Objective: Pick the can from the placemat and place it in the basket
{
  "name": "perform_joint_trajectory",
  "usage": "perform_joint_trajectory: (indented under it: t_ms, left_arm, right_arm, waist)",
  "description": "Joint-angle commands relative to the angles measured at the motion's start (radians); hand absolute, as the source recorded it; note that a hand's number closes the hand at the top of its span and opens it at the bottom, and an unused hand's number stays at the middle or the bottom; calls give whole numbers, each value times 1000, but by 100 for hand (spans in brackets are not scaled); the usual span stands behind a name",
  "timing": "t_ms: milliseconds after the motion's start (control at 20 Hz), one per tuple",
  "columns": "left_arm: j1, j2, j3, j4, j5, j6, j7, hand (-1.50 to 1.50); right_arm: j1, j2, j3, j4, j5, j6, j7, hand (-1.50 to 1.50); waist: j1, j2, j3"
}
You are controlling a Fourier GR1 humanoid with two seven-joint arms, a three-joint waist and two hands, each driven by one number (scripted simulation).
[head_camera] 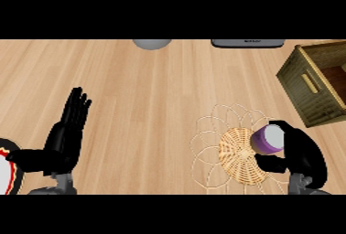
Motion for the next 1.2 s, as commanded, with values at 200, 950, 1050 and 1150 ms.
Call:
perform_joint_trajectory:
  t_ms: [200, 950, 1050, 1150]
  left_arm:
    - [87, -7, -8, -97, -3, -24, 18, 0]
    - [10, -26, -4, -15, -24, -26, 17, 0]
    - [-3, -16, 19, -12, -14, -28, 13, 0]
    - [-8, -22, 15, -9, -27, -17, 16, 0]
  right_arm:
    - [-12, -29, 49, 53, 36, 37, -66, 150]
    - [16, -264, 314, 54, 37, 126, -594, 150]
    - [46, -310, 336, 18, 74, 40, -687, 150]
    - [90, -392, 236, -45, 8, -8, -803, 150]
  waist:
    - [3, 0, 0]
    - [20, 1, 2]
    - [0, -1, 1]
    - [-11, -2, 1]
